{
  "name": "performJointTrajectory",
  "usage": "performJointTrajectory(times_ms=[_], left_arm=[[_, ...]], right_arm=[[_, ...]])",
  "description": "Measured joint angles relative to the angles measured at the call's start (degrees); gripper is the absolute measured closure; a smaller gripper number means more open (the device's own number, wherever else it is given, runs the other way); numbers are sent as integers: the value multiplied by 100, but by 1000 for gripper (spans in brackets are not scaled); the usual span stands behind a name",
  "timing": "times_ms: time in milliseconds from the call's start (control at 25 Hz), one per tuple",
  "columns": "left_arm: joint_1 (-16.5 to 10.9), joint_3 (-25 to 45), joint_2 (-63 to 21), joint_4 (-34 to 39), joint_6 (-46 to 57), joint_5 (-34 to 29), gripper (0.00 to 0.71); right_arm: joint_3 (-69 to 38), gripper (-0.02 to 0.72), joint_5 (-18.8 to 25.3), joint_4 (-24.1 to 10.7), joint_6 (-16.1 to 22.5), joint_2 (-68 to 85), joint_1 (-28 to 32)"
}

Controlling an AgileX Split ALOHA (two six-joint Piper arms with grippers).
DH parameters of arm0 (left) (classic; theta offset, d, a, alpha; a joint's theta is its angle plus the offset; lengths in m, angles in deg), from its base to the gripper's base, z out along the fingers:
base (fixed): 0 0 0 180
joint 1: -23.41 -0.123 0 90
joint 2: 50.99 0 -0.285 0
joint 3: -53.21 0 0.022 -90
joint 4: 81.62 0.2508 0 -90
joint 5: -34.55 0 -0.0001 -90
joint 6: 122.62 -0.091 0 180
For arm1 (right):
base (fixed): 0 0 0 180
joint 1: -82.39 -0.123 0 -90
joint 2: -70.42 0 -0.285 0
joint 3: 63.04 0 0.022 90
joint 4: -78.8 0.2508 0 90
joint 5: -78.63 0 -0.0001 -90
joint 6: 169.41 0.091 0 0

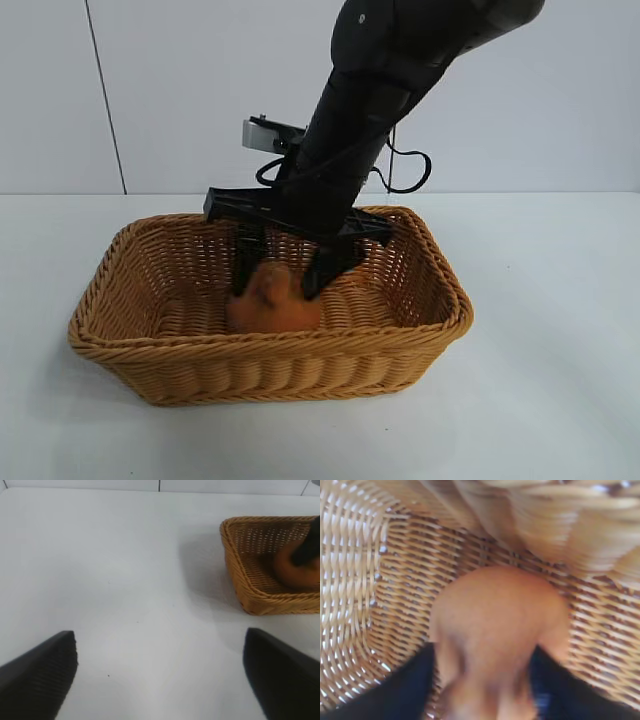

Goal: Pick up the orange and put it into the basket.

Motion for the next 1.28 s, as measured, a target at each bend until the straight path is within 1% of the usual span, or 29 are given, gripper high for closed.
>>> performJointTrajectory(times_ms=[80,160,280,400,480,560,800,920,960,1120,1280], left_arm=[[0,0,0,0,0,0,67],[0,0,0,0,0,0,67],[0,0,0,0,0,0,67],[0,0,0,0,0,0,67],[0,0,0,0,0,0,67],[0,0,0,0,0,0,67],[0,0,0,0,0,0,67],[0,0,0,0,0,0,67],[0,0,0,0,0,0,67],[0,0,0,0,0,0,67],[0,0,0,0,0,0,67]], right_arm=[[486,52,548,-393,82,7,0],[857,52,728,-757,158,7,0],[1273,52,755,-954,209,17,18],[1467,52,763,-1125,213,19,125],[1486,52,776,-1301,213,24,307],[1486,52,777,-1457,213,17,638],[1486,52,787,-1577,213,1,1970],[1486,52,792,-1541,213,1,2577],[1486,52,792,-1473,213,1,2751],[1486,52,794,-1171,213,1,3126],[1479,52,798,-1110,213,15,3150]])
